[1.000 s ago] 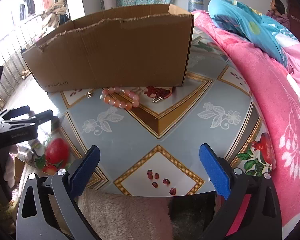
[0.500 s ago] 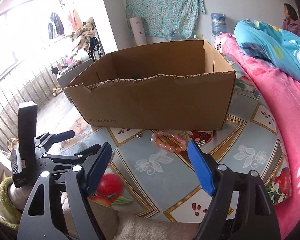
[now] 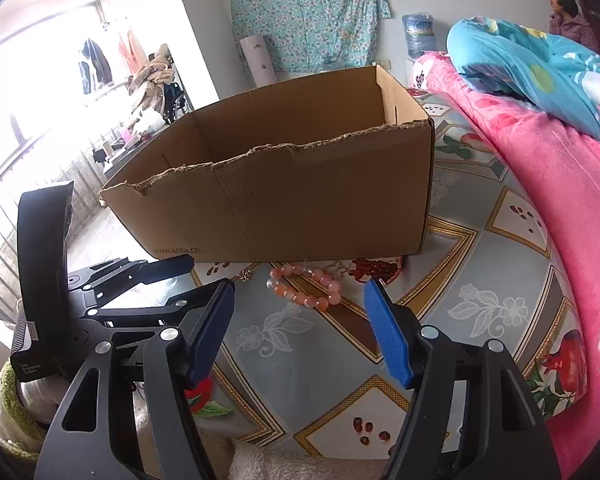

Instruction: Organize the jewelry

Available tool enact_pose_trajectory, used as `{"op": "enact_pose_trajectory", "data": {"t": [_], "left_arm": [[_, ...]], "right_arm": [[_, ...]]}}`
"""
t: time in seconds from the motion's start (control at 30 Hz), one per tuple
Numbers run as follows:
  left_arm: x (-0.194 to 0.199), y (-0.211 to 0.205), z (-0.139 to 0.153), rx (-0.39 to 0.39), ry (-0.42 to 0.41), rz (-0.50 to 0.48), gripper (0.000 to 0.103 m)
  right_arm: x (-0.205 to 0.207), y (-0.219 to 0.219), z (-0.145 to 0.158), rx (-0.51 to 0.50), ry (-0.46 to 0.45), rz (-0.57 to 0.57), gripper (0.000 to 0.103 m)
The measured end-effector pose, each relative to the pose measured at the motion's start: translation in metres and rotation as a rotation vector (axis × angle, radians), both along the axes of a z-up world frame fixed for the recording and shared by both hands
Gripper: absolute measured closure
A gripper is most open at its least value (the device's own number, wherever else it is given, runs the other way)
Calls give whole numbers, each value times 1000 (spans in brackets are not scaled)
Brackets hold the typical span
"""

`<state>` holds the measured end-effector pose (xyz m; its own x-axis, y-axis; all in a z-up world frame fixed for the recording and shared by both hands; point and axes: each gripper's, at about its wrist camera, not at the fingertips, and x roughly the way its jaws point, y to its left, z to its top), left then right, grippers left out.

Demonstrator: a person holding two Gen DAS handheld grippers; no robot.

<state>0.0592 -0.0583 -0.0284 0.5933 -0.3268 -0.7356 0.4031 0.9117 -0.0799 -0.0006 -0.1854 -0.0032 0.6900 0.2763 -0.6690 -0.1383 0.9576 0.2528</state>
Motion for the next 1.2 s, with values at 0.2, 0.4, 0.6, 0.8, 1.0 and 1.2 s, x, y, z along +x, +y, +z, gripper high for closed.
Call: {"op": "enact_pose_trajectory", "data": {"t": [0.2,0.4,0.6,0.8,1.0,1.2], "left_arm": [[-1,-4,1,31,-9,17,45],[-6,-1,5,46,-21,36,45],[-13,4,5,57,-33,50,45],[-16,11,5,36,-39,70,45],[-18,13,6,33,-51,52,45],[-17,2,8,-3,-66,-6,57]], "right_arm": [[-2,-5,0,7,-8,-5,37],[-6,-7,1,7,-14,-6,37],[-6,-3,0,-4,-17,1,37],[-3,4,2,-9,-14,18,37],[-2,6,3,-3,-22,21,39],[-7,8,3,-22,-29,19,40]]}}
